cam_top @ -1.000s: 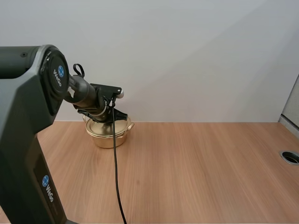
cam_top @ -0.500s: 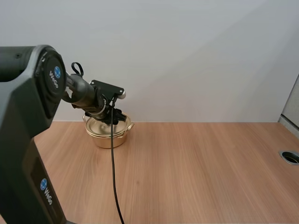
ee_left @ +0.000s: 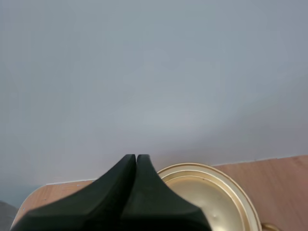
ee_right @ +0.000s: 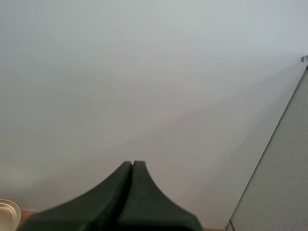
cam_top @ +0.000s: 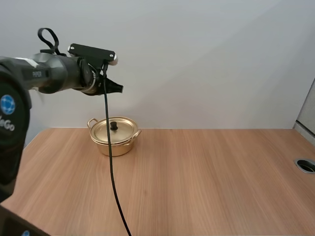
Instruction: Open the pot, put the car inside, and close it
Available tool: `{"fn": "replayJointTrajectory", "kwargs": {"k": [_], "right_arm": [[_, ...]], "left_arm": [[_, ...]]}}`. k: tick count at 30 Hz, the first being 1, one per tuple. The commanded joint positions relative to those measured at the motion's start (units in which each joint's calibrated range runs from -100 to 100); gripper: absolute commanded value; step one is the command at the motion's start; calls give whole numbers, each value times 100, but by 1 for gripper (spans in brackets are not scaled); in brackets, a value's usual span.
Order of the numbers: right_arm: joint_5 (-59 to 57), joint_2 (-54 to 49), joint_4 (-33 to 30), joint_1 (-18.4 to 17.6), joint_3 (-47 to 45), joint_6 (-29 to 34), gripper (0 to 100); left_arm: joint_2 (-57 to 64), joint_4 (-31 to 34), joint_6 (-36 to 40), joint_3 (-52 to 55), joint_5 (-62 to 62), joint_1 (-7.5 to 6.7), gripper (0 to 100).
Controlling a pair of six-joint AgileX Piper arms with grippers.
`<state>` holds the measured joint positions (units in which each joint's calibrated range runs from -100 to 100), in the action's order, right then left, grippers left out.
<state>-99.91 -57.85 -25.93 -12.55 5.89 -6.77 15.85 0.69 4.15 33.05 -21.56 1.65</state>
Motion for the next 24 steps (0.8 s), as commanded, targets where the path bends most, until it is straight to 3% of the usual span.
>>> {"fn": "replayJointTrajectory", "kwargs": {"k": [1, 4, 7, 10, 15, 16, 19, 24], "right_arm": [[-9, -178, -34, 5, -745, 11, 0], [-9, -563, -81, 5, -1644, 24, 0], [-9, -981, -236, 5, -2586, 515, 0], [884, -1274, -460, 5, -3623, 905, 0], [2198, -1350, -538, 5, -5261, 1660, 0], [2642, -1350, -538, 5, -5609, 1779, 0], [4078, -1338, -538, 5, -6568, 2045, 0], [5497, -1338, -524, 5, -7713, 2125, 0]], "left_arm": [[627, 1, 303, 2, -366, 1, 0], [1288, 1, 303, 2, -383, 1, 0], [1997, 1, 303, 2, -383, 1, 0], [2759, 12, 289, 2, -366, 1, 0], [3890, 12, 305, 110, -2034, 1, 0], [4517, -1, 328, 459, -2606, 1, 0], [5681, -154, 389, 1653, -2220, -22, 0], [6827, -168, 509, 4014, 190, -146, 0]]}}
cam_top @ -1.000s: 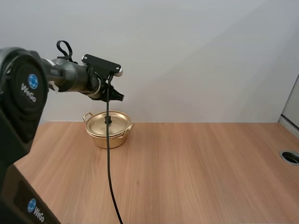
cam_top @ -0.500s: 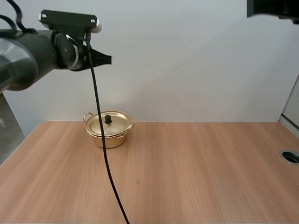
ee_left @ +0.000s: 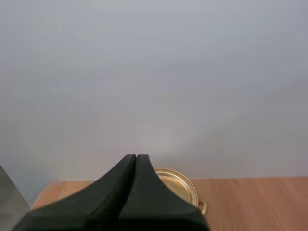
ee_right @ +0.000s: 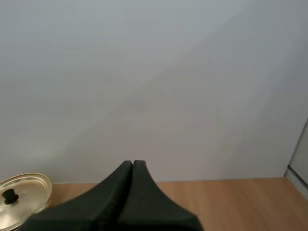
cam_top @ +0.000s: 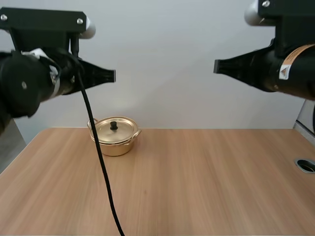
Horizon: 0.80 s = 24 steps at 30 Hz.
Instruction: Open the pot, put the car inside, and close it
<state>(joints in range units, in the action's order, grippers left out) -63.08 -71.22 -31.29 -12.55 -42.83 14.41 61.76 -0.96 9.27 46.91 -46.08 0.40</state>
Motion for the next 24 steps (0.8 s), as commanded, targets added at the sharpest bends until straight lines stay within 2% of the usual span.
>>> {"fn": "replayJointTrajectory", "kwargs": {"k": [1, 4, 7, 11, 14, 20, 24], "right_arm": [[2080, -1, 11, 5, -3030, 7, 0], [2765, -1, 20, 75, -3489, 7, 0], [2805, -92, 268, 351, -3700, 7, 0], [2978, -167, 312, 889, -3915, 7, 0], [3609, -395, 34, 1083, -4166, -26, 0], [4120, -1486, -467, 1103, -4632, -26, 0], [4521, -2128, -100, 1103, -5098, -1, 0]], "left_arm": [[2419, -3, -3, 3283, 3493, -32, 0], [2864, -3, -3, 4613, 4995, -32, 0], [3226, -3, -216, 5309, 5448, -32, 0], [3773, -3, -311, 5309, 3636, -32, 0], [3824, -3, -168, 5309, 2512, -66, 0], [3824, -3, -88, 5309, 1586, -91, 0], [3824, -3, -88, 5309, 1586, -91, 0]]}}
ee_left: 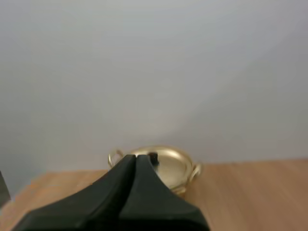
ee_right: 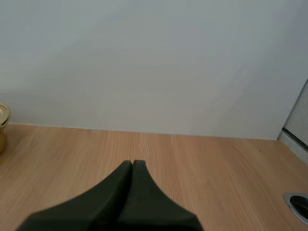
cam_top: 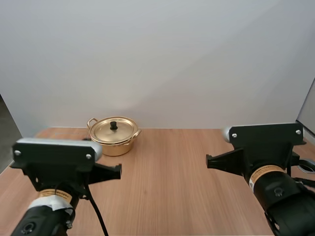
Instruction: Open the pot, put the car inside, and close it
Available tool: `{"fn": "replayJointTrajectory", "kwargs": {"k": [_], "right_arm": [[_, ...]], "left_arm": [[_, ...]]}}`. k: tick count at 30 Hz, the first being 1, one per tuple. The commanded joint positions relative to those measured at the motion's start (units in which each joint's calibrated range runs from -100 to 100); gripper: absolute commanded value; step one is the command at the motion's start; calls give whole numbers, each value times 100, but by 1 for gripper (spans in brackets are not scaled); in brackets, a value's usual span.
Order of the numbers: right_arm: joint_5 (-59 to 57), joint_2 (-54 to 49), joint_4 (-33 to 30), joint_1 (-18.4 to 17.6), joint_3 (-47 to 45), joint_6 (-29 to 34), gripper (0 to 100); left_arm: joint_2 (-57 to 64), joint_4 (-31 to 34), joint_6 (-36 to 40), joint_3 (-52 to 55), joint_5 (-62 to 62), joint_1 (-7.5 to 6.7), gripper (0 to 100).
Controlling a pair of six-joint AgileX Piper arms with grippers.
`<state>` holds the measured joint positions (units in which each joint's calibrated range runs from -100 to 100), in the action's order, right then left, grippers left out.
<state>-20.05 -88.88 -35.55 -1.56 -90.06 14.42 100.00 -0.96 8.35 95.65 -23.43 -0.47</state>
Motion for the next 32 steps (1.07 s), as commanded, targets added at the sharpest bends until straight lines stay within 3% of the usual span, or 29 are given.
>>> {"fn": "replayJointTrajectory", "kwargs": {"k": [1, 4, 6, 11, 14, 16, 20, 32], "right_arm": [[441, -459, 342, 4, -537, -3, 0], [1065, -645, 317, 44, -994, -32, 0], [620, -719, 667, 72, -994, -4, 0], [287, -1010, 860, 175, -994, -136, 0], [-601, -1112, 1382, 272, -994, -539, 0], [-1259, -1112, 2009, 304, -994, -1149, 0], [-1184, -1112, 2422, 304, -994, -1545, 0], [-1179, -1112, 2624, 304, -994, -1574, 0]], "left_arm": [[0, -3, 5, 435, -663, -4, 0], [0, -3, 5, 435, -663, -4, 0], [0, -3, 5, 435, -583, -4, 0], [0, -3, 5, 435, -600, -4, 0], [0, -3, 5, 435, -600, -4, 0], [0, -3, 5, 435, -600, -4, 0], [0, -3, 5, 435, -600, -4, 0], [0, -3, 5, 435, -600, -4, 0]]}}
